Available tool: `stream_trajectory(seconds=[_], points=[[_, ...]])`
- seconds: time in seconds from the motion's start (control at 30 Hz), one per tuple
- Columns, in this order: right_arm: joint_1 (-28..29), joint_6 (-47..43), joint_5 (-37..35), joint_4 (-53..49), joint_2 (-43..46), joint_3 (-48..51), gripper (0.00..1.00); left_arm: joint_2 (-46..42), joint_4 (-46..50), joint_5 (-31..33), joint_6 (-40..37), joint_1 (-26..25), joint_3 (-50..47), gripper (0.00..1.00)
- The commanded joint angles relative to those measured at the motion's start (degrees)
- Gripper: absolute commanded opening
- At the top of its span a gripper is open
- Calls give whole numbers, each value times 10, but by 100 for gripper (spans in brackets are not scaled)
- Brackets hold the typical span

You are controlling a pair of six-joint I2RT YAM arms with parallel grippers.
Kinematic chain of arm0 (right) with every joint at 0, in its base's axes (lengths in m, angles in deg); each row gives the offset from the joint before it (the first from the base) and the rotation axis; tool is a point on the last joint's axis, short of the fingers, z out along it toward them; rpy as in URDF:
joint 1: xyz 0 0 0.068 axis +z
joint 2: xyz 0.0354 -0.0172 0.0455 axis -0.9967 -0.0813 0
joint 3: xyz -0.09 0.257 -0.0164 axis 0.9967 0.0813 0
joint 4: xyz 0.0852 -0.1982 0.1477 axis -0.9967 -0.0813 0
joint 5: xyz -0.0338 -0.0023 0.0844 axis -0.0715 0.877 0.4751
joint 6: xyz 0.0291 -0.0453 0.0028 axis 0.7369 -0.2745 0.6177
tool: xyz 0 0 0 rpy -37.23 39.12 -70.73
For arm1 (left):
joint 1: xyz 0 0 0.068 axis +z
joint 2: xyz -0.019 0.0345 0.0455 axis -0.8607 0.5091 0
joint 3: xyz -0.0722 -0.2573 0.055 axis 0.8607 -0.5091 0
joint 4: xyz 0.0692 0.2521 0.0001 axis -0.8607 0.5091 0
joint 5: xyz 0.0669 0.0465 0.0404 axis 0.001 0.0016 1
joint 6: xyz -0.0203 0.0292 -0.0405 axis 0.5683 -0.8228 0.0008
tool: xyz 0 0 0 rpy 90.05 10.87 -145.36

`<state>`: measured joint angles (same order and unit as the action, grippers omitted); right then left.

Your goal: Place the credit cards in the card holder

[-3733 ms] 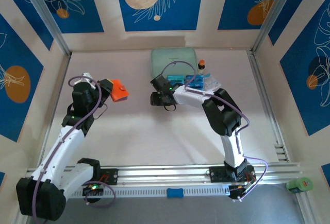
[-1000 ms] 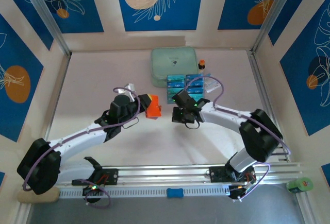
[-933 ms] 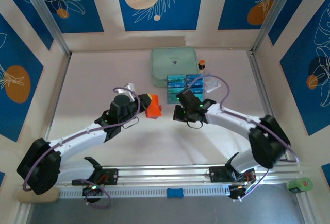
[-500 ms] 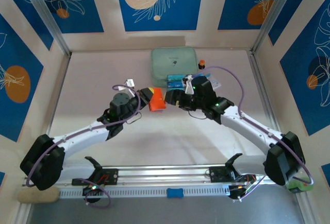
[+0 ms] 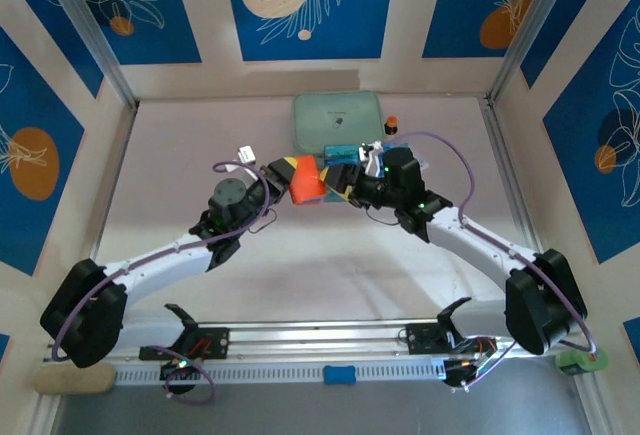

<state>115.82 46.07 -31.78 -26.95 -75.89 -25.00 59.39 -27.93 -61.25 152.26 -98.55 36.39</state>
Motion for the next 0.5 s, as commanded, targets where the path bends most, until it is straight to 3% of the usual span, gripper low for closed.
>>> stream_trajectory(seconds=[0.0, 0.2, 0.47], points=[[-11, 48, 6, 69, 41, 44, 60, -12, -43, 33, 24, -6, 15, 0], [-17, 83, -6, 98, 87, 99, 57, -13, -62, 58, 44, -5, 10, 0], [-9, 138, 25, 192, 47, 102, 54, 6, -96, 65, 75, -6, 14, 0]])
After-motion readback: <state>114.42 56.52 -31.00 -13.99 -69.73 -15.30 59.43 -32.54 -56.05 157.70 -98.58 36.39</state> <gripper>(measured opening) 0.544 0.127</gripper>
